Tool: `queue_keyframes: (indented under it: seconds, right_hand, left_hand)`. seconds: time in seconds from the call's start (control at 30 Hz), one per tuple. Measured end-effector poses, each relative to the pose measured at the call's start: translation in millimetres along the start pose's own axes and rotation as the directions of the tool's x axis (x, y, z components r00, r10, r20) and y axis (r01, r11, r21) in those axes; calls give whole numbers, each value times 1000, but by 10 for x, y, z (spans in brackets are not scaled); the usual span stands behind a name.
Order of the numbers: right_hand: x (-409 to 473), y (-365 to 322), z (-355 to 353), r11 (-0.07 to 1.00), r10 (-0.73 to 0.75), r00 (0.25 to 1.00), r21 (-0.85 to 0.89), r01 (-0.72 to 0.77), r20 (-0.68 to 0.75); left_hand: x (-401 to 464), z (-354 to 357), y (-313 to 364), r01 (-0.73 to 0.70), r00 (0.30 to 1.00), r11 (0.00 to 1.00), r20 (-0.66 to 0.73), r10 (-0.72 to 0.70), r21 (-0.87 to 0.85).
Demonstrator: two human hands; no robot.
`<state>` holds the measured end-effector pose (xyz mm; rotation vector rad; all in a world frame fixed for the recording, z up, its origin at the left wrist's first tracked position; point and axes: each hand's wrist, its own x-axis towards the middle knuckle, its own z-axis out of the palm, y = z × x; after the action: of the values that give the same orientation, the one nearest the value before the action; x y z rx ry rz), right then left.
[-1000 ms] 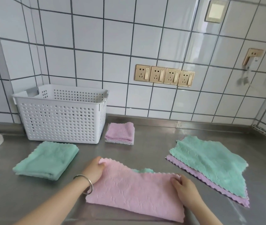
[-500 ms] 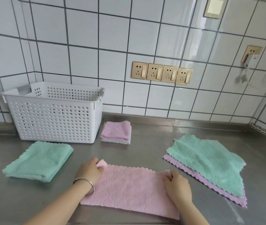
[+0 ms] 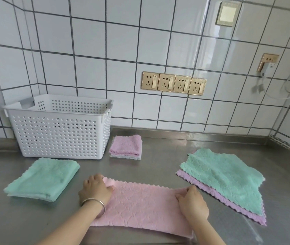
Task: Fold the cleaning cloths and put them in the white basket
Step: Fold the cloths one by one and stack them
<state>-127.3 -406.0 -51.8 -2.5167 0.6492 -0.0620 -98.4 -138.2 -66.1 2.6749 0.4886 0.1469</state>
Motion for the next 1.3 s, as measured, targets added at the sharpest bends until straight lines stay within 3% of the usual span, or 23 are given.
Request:
queue_keyframes:
  seconds: [0.07,0.17,0.23,0.33,0.47,0.67,0.77,0.83,0.9,0.97,1.07,1.2,1.3]
  right_hand:
    - [-19,23,-11,998,21,1000,61,-20,-16]
    - [-31,77,-24,993,87,996,86,-86,-19]
    - [-48,121,-49,991,123,992,47,-124,15]
    - [-108,162,-86,987,158,984,-1,-158,82]
    - [-203,139,-89,991,129,978,2,-131,165]
    - [-381,166,-120,997,70,964,-46,-60,256]
    - [-498,136,-123,999,-13,988,35,8,153]
    - [-595,42,-120,996,-91,996,6,91,-24]
    - [-695,-104,-60,970,-242,926,-76,230,-288]
    - [-777,-254,39,911,-405,814,-117,394,-416]
    - [-841,-397,212,795,-597,676,-210,569,-432]
    - [-852,-445,445,668,-711,525,-218,711,-468]
    - [-870,-464,571,539,-783,420,-162,827,-459]
  left_hand:
    - [-62,6,51,-94,990,995,-106,90,-35]
    - [-175,80,191,-399,904,917,-161,397,18]
    - [-299,141,353,-562,827,824,10,563,70]
    - [-483,268,580,-684,702,724,345,623,86]
    - [-580,384,664,-696,673,705,468,573,138]
    - [-604,398,660,-678,702,710,457,547,193]
    - [-576,322,725,-646,691,754,509,513,116]
    - [-565,257,835,-544,699,833,493,518,-103]
    - [-578,153,963,-351,778,842,372,506,-410]
    - [-568,23,1036,-299,851,799,233,470,-521]
    - [-467,-60,964,-229,910,808,176,376,-543]
    - [-424,-118,776,-85,926,816,257,277,-572]
    - [-397,-169,629,-58,921,881,315,229,-470]
